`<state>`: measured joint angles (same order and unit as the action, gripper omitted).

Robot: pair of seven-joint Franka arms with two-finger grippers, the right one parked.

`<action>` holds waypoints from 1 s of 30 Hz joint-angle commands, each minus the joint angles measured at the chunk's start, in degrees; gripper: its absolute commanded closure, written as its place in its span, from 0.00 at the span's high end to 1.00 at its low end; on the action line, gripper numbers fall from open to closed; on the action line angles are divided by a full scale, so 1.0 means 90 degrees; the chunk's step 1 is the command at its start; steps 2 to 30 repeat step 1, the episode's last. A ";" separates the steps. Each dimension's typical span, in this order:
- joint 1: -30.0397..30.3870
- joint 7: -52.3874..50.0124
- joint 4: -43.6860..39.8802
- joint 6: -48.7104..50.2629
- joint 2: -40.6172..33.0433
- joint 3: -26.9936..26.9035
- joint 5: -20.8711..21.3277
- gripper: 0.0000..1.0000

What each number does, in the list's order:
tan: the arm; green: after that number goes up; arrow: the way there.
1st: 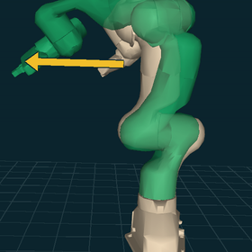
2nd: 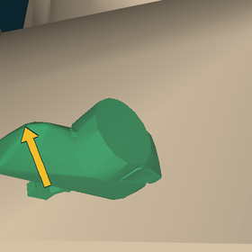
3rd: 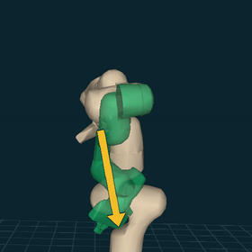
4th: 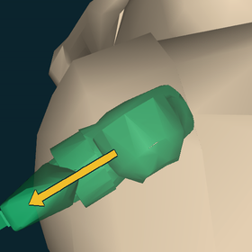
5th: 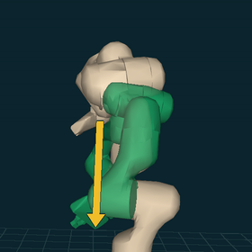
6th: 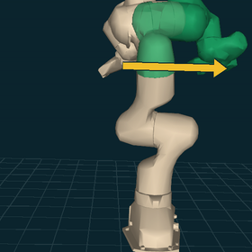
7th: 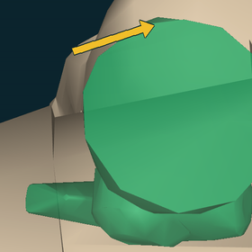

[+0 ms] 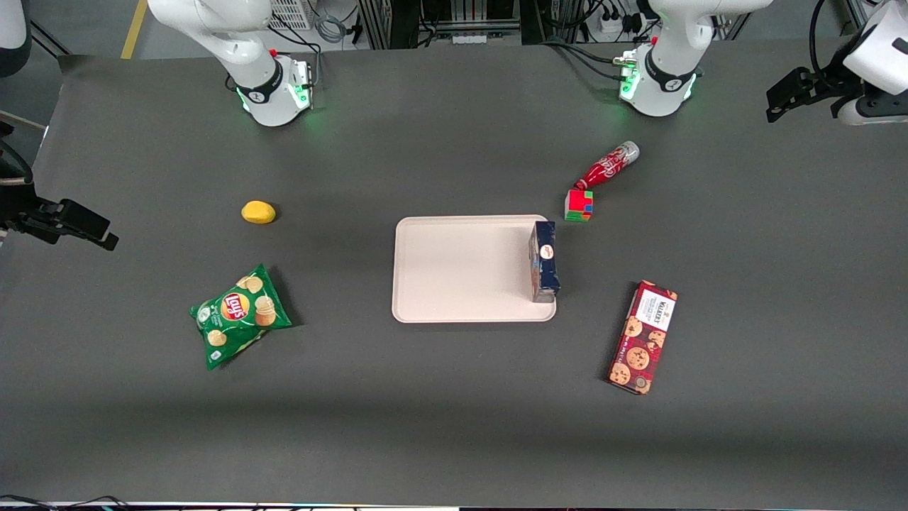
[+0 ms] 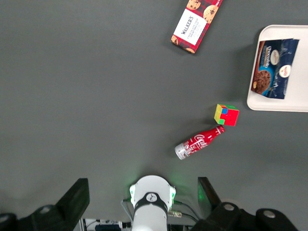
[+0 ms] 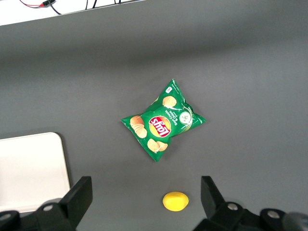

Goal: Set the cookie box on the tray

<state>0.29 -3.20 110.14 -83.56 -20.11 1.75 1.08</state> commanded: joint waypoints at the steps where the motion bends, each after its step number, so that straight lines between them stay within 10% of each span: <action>1: -0.0100 0.0092 0.0077 -0.0080 -0.0129 -0.0068 0.0095 1.00; 30: -0.0100 0.0092 0.0077 -0.0080 -0.0129 -0.0068 0.0095 1.00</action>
